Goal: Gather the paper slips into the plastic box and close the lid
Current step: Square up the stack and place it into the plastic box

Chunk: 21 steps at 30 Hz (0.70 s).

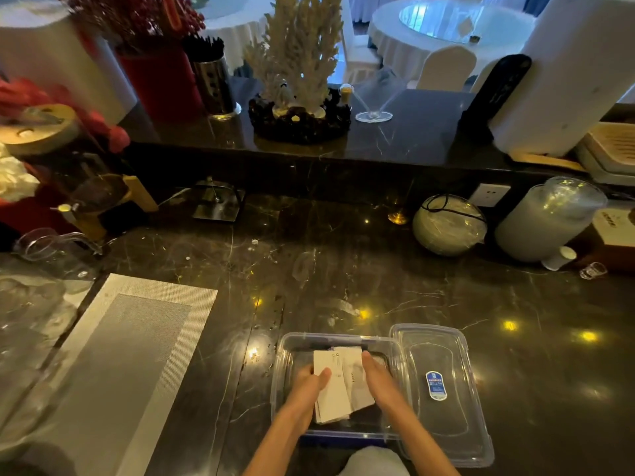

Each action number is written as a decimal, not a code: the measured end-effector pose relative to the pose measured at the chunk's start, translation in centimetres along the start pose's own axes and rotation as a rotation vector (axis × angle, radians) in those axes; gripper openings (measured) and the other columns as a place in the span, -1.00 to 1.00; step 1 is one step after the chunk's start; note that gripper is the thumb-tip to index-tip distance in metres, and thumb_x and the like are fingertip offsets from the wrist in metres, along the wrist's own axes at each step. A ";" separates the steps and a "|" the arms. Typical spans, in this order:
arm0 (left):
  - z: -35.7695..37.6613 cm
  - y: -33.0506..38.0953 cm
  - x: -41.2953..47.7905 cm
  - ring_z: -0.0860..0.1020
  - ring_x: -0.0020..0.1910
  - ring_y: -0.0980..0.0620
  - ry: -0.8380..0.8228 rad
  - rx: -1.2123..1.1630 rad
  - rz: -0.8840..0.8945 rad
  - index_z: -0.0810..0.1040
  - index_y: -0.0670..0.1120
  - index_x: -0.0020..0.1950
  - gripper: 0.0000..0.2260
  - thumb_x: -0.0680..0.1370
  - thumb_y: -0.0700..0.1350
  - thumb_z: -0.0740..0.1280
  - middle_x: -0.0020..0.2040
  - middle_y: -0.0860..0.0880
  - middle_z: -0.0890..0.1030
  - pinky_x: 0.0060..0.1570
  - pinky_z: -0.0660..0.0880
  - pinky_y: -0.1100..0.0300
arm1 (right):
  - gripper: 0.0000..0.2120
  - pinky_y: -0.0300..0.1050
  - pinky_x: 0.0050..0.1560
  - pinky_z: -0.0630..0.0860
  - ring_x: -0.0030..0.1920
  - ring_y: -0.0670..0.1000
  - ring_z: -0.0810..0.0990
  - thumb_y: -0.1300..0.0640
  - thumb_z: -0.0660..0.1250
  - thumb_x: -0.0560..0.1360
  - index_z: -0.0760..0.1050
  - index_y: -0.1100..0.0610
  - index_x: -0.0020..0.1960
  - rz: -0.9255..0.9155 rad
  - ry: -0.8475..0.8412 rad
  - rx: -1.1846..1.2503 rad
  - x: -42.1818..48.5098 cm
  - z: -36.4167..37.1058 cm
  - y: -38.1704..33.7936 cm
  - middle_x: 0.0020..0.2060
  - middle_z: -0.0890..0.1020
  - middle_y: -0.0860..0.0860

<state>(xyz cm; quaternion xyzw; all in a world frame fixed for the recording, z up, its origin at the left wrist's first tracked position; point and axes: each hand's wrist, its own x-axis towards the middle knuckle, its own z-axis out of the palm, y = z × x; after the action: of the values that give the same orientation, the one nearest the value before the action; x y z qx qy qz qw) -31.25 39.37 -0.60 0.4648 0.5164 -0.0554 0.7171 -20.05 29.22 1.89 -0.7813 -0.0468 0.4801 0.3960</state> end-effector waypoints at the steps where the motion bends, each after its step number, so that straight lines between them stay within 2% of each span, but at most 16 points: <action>1: 0.1 -0.1 0.2 0.66 0.02 -0.02 -0.010 0.001 -0.006 0.44 -0.03 0.37 -0.69 0.63 -0.09 0.28 0.09 -0.04 0.68 -0.21 0.59 0.14 | -0.58 -0.09 0.08 0.51 0.02 -0.08 0.61 -0.12 -0.09 0.66 0.53 -0.08 0.12 0.014 -0.007 0.029 0.0 0.1 0.1 0.03 0.65 -0.03; 3: 0.3 -0.2 0.4 0.67 0.01 0.00 -0.029 -0.004 -0.014 0.44 -0.03 0.37 -0.69 0.62 -0.08 0.29 0.08 -0.02 0.68 -0.27 0.59 0.18 | -0.57 -0.20 -0.07 0.49 -0.02 -0.12 0.61 -0.13 -0.11 0.65 0.53 -0.10 0.07 0.038 0.010 0.066 0.1 0.1 0.3 0.02 0.66 -0.02; 4: 0.5 -0.3 0.5 0.67 0.01 0.01 -0.039 -0.007 -0.015 0.44 -0.02 0.37 -0.68 0.62 -0.08 0.30 0.08 -0.01 0.69 -0.27 0.60 0.18 | -0.56 -0.20 -0.08 0.50 -0.02 -0.09 0.62 -0.13 -0.12 0.65 0.53 -0.09 0.06 0.051 0.029 0.079 0.2 0.0 0.5 0.02 0.66 0.00; 6: 0.9 -0.4 0.6 0.68 0.02 0.00 -0.063 -0.007 -0.020 0.45 -0.02 0.37 -0.68 0.61 -0.07 0.30 0.09 -0.01 0.69 -0.24 0.61 0.17 | -0.56 -0.10 0.04 0.52 0.03 0.00 0.62 -0.13 -0.11 0.65 0.53 -0.06 0.07 0.078 0.071 0.101 0.3 -0.2 0.8 0.06 0.66 0.04; 10: 2.0 -0.6 1.0 0.66 0.04 0.00 -0.103 0.030 -0.034 0.41 -0.02 0.40 -0.65 0.62 -0.06 0.29 0.10 -0.01 0.68 -0.16 0.61 0.13 | -0.54 0.08 0.25 0.49 0.17 0.12 0.59 -0.11 -0.09 0.66 0.49 0.05 0.25 0.113 0.109 0.117 0.3 -0.7 1.5 0.16 0.62 0.11; 16: 3.4 -0.3 1.2 0.63 0.09 -0.01 -0.150 0.023 -0.028 0.37 -0.05 0.44 -0.63 0.63 -0.11 0.27 0.17 -0.04 0.64 -0.09 0.61 0.13 | -0.55 0.06 0.24 0.47 0.17 0.13 0.59 -0.06 -0.08 0.67 0.45 0.13 0.29 0.106 0.140 0.130 0.3 -0.9 1.4 0.15 0.62 0.15; 19: 3.2 0.0 1.2 0.64 0.05 0.02 -0.158 0.015 -0.042 0.36 -0.04 0.41 -0.66 0.64 -0.10 0.27 0.13 -0.02 0.65 -0.18 0.60 0.18 | -0.57 0.13 0.33 0.42 0.24 0.16 0.55 -0.03 -0.06 0.67 0.42 0.17 0.34 0.123 0.155 0.129 0.1 -1.1 1.2 0.23 0.58 0.18; 21: 2.6 0.1 1.2 0.63 0.00 0.07 -0.123 0.039 -0.032 0.36 -0.02 0.40 -0.66 0.63 -0.08 0.27 0.07 0.03 0.64 -0.26 0.56 0.23 | -0.58 0.12 0.38 0.36 0.33 0.17 0.46 -0.01 -0.01 0.67 0.35 0.17 0.41 0.114 0.169 0.090 -0.2 -1.2 1.2 0.33 0.50 0.17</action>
<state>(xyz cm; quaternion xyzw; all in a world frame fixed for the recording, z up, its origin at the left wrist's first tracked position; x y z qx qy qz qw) -28.87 38.02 -1.43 0.4660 0.4776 -0.1053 0.7373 -19.57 27.64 1.52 -0.8019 0.0528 0.4360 0.4051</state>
